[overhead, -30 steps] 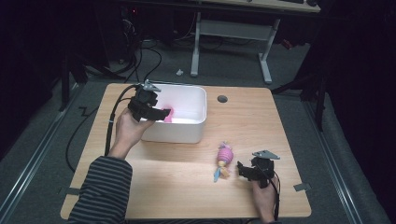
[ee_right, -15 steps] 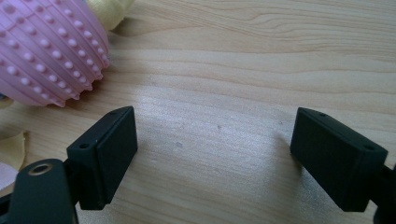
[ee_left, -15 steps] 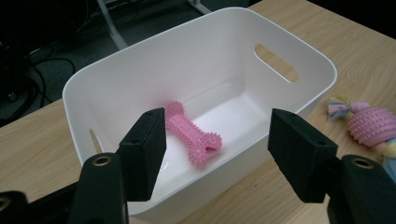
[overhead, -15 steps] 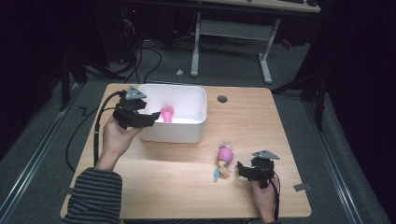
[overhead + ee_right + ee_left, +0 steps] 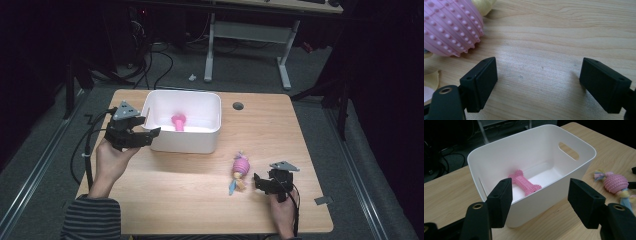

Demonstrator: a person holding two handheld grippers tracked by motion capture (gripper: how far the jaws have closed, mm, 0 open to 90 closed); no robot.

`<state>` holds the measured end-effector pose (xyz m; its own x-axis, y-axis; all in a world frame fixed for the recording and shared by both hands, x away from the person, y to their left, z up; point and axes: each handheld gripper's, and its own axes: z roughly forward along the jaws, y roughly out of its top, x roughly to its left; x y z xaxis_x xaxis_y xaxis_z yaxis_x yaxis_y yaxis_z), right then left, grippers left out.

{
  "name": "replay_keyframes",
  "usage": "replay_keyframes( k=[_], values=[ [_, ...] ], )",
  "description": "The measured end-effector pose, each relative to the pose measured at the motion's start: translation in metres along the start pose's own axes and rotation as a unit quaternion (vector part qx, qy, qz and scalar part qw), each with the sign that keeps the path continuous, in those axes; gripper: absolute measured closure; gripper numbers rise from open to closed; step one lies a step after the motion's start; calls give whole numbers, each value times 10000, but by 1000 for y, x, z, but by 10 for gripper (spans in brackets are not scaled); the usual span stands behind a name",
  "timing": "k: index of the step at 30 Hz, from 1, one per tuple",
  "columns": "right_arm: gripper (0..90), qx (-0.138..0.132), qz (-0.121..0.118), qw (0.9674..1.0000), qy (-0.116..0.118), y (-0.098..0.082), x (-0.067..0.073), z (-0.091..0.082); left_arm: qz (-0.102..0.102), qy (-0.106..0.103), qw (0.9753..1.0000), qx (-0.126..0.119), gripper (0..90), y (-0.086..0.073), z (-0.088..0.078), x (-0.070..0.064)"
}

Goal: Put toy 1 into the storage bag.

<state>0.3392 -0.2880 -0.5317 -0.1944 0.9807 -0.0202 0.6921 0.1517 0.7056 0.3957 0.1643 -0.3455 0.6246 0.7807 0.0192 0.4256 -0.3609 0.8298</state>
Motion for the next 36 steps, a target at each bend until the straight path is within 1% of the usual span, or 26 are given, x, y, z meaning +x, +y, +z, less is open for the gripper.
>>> replay_keyframes(
  k=[4, 6, 7, 9, 12, 16, 19, 22, 23, 28, 29, 32, 36],
  values=[
    [145, -3, 13, 10000, -8, 0, 1, 0, -30, 8, 10000, 3, 368, -8, -1, 0],
    [145, -6, 13, 10000, -14, 0, 1, 0, -81, 2, 10000, 22, 367, -12, -2, 0],
    [145, -6, 13, 10000, -14, 0, 1, 0, -81, 2, 10000, 22, 366, -12, -2, 0],
    [144, -2, 23, 10000, -21, 0, 1, 0, -164, 8, 9999, -9, 366, -17, -3, 0],
    [144, -7, 10, 10000, -16, 0, 1, 0, -231, 61, 9997, -29, 364, -21, -4, 0],
    [144, -9, -14, 10000, -4, 0, 1, 0, -274, 33, 9996, -25, 364, -25, -4, 0],
    [144, -10, -15, 10000, -5, 0, 1, 0, -338, 17, 9994, -41, 364, -31, -4, 0],
    [144, -10, -17, 10000, -1, 0, 2, 0, -378, -15, 9993, -53, 364, -34, -2, -1],
    [144, -9, -18, 10000, 0, 0, 2, 0, -375, -57, 9993, -30, 363, -37, 1, -2],
    [144, -4, -20, 10000, 13, 0, 2, 0, -355, -65, 9993, 39, 362, -42, 7, -2],
    [144, -4, -22, 10000, 16, 0, 2, 0, -349, -95, 9993, 62, 361, -45, 9, -3],
    [144, -4, -22, 10000, 16, 0, 2, 0, -331, -88, 9994, 88, 360, -51, 11, -5],
    [144, -4, -21, 10000, 16, 0, 2, 0, -412, -138, 9990, 107, 360, -63, 15, -7]
  ],
)
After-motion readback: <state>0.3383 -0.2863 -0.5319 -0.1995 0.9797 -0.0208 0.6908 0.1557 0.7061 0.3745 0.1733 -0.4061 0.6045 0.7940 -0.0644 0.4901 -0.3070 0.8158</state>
